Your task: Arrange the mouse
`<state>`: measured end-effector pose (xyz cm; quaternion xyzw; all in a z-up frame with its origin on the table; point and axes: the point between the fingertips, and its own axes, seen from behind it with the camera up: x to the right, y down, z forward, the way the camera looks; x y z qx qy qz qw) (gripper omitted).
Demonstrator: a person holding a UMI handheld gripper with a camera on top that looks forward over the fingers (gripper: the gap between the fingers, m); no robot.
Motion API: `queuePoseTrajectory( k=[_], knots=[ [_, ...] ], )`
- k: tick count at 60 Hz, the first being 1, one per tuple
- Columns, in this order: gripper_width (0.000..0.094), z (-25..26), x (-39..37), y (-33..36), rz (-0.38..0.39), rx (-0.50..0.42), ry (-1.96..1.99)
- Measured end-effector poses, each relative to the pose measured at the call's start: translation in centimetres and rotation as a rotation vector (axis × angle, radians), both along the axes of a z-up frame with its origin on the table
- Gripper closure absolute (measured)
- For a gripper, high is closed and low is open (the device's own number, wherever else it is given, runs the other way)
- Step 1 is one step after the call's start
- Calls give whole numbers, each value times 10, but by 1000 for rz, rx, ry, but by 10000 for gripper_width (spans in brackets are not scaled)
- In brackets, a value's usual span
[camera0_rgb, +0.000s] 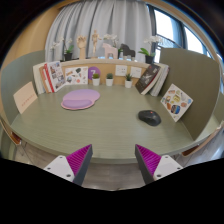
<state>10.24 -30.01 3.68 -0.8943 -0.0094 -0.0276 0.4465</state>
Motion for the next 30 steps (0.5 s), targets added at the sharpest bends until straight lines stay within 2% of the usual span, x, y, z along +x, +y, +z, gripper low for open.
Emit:
queuePoseTrajectory(
  k=[16, 30],
  knots=[
    [78, -28, 143, 39, -106, -57, -51],
    [73, -43, 185, 106, -54, -77, -46]
  ],
)
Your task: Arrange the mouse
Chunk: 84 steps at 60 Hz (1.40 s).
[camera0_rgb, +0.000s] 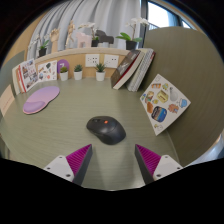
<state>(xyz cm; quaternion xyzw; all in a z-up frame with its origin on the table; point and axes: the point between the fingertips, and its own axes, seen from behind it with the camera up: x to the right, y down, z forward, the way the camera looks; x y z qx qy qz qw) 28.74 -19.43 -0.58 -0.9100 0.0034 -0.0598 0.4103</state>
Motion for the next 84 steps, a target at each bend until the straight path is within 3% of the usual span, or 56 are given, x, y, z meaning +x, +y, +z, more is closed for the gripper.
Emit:
queuePoseTrajectory(
  k=[12, 22, 27, 32, 48, 55, 57, 58, 66, 73, 84],
  knots=[
    [82, -4, 9, 56, 46, -16, 55],
    [175, -7, 10, 90, 75, -25, 85],
    [248, -7, 10, 100, 59, -28, 97],
    [390, -8, 8, 108, 54, -34, 121],
    [468, -8, 8, 113, 28, -30, 108],
    [566, -10, 9, 111, 2, -75, 87],
    [542, -11, 9, 111, -10, -89, 91],
    [592, -10, 9, 111, -15, -92, 93],
    [593, -6, 11, 112, -58, -146, 61],
    [593, 48, -6, 130, -120, -99, 38],
    [593, 198, -87, 191, -165, 145, 58]
  ],
)
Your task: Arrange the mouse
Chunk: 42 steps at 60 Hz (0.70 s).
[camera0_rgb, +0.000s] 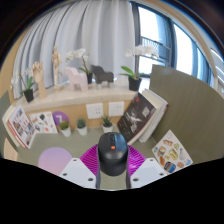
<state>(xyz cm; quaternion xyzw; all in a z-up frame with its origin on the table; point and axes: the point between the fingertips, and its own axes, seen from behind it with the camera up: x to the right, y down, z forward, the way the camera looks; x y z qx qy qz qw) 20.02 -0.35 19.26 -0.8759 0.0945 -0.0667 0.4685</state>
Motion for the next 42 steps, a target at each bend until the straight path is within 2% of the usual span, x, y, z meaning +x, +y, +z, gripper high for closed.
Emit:
queuePoseTrajectory(
  k=[6, 12, 17, 27, 32, 38, 40, 42],
  knots=[
    [594, 51, -70, 33, 48, 90, 28],
    [596, 50, -142, 62, 114, 107, 39],
    [596, 7, -188, 80, 148, 38, 50],
    [597, -119, -250, 88, 208, -160, 45],
    [596, -168, -265, 81, 209, -242, 55],
    [590, -205, -272, 67, 175, -312, 67],
    [593, -203, -272, 71, 166, -273, 70],
    [595, -204, -272, 68, 168, -280, 64]
  ],
)
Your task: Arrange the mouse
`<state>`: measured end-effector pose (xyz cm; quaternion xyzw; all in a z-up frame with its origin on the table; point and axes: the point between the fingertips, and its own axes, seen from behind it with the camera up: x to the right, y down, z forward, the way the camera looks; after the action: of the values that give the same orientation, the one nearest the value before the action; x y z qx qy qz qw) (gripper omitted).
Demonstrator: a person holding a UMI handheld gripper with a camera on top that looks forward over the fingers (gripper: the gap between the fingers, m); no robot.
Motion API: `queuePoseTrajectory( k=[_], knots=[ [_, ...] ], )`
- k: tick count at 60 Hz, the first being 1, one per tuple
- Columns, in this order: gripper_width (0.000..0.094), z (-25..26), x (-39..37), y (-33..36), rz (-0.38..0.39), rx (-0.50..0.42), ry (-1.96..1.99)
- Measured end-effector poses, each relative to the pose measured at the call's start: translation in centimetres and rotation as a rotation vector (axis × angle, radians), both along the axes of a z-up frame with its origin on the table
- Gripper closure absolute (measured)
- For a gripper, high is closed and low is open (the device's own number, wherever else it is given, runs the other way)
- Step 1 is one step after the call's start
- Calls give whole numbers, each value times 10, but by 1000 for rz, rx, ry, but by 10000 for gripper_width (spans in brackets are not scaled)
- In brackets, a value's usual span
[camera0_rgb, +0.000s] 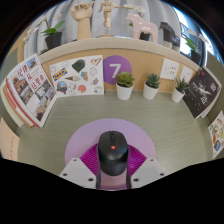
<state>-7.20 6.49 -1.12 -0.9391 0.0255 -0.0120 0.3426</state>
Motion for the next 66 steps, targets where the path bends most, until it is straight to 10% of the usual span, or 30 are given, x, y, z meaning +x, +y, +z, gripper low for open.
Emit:
queuePoseTrajectory(
  k=[15, 23, 66],
  knots=[
    [408, -4, -1, -1, -34, -25, 25],
    [63, 19, -4, -4, -60, -9, 65],
    [81, 236, 76, -208, -51, 273, 15]
  ],
)
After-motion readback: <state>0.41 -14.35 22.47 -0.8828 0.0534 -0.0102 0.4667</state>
